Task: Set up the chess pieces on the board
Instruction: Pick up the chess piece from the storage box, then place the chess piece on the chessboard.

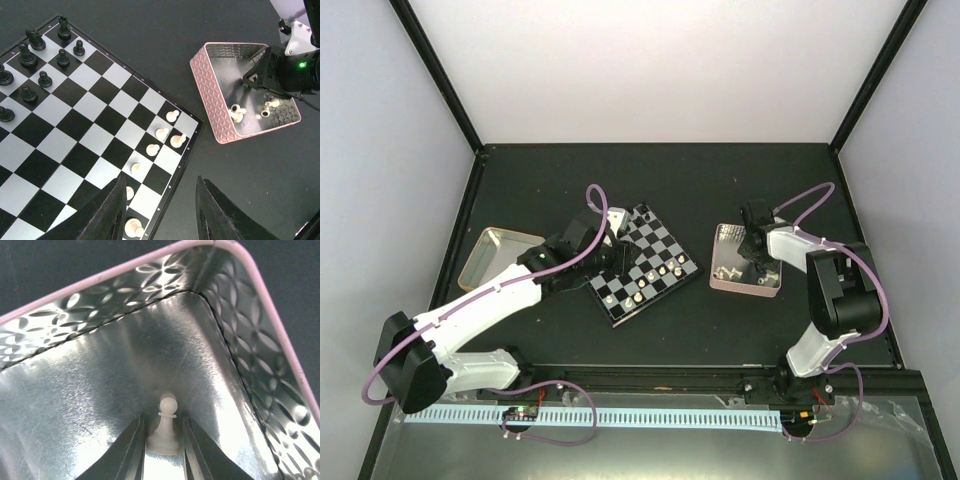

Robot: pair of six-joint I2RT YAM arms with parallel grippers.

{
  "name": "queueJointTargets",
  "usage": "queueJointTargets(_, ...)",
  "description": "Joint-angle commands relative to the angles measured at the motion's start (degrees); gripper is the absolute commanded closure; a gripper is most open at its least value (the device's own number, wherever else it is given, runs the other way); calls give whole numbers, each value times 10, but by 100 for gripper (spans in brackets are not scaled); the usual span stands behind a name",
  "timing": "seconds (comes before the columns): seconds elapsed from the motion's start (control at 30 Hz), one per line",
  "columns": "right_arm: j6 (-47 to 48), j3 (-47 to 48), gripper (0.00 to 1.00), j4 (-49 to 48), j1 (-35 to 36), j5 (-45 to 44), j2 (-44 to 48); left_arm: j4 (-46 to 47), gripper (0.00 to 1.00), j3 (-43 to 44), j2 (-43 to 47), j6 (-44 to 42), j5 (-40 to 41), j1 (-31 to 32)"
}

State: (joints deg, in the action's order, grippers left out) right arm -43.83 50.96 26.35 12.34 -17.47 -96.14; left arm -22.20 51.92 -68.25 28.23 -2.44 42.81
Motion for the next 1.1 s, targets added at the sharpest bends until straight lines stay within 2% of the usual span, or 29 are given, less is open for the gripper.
queueJointTargets(0.0,3,-12,80,-4,-3,11,13,14,61,-2,2,0,-7,-3)
queueJointTargets(0.17,22,-16,89,-16,-3,20,26,14,60,-3,7,5,-6,-3)
queueJointTargets(0.33,78,-46,90,-78,11,82,121,13,58,1,18,14,-16,-6)
queueJointTargets(0.53,194,-82,89,-197,58,306,261,39,50,7,40,45,-85,-31)
queueJointTargets(0.73,231,-120,87,-327,101,561,347,96,41,6,72,94,-215,-70)
queueJointTargets(0.9,266,-107,87,-347,139,674,367,141,31,9,80,133,-329,-83)
queueJointTargets(1.07,315,-84,87,-313,173,725,367,146,30,33,50,168,-426,-85)
